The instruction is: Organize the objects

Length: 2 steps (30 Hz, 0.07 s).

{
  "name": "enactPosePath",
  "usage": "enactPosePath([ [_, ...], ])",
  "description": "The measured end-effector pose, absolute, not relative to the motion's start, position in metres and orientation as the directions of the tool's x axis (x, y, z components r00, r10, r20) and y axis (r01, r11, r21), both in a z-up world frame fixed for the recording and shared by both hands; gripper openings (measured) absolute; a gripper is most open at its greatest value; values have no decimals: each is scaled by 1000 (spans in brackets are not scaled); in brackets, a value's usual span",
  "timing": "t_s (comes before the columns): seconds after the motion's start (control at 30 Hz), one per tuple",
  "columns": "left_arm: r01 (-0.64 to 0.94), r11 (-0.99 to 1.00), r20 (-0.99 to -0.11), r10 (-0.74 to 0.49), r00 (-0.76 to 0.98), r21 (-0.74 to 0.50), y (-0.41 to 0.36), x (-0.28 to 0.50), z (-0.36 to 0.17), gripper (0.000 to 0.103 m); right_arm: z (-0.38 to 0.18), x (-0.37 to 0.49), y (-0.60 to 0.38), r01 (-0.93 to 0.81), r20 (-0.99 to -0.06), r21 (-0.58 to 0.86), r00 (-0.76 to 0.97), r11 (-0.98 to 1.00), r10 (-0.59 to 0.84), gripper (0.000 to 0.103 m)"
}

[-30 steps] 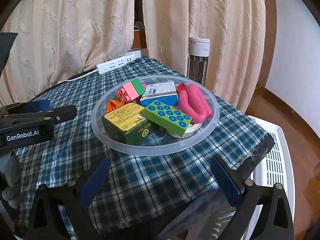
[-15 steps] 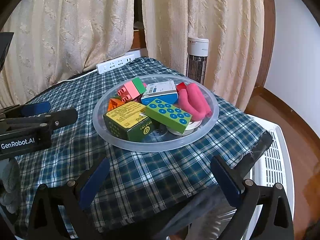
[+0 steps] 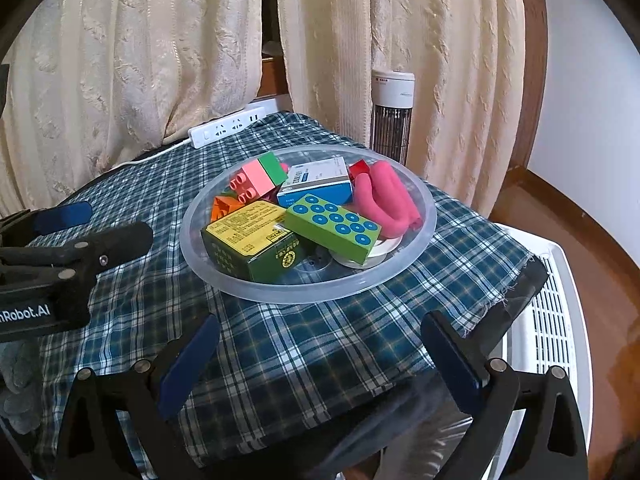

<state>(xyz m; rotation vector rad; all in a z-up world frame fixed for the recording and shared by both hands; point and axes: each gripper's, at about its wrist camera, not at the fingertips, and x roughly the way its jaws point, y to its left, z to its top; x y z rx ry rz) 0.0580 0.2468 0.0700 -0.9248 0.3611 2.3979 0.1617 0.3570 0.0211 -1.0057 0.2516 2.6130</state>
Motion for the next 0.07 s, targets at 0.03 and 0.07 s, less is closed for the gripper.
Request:
enactPosePath([
  [0.03, -569, -820, -683, 384, -622, 58, 246, 58, 70, 95, 21, 161, 356, -362, -677, 46, -697, -931, 238, 102],
  [0.07, -565, -823, -682, 377, -627, 65, 245, 58, 70, 95, 21, 161, 356, -361, -677, 46, -697, -931, 236, 102],
])
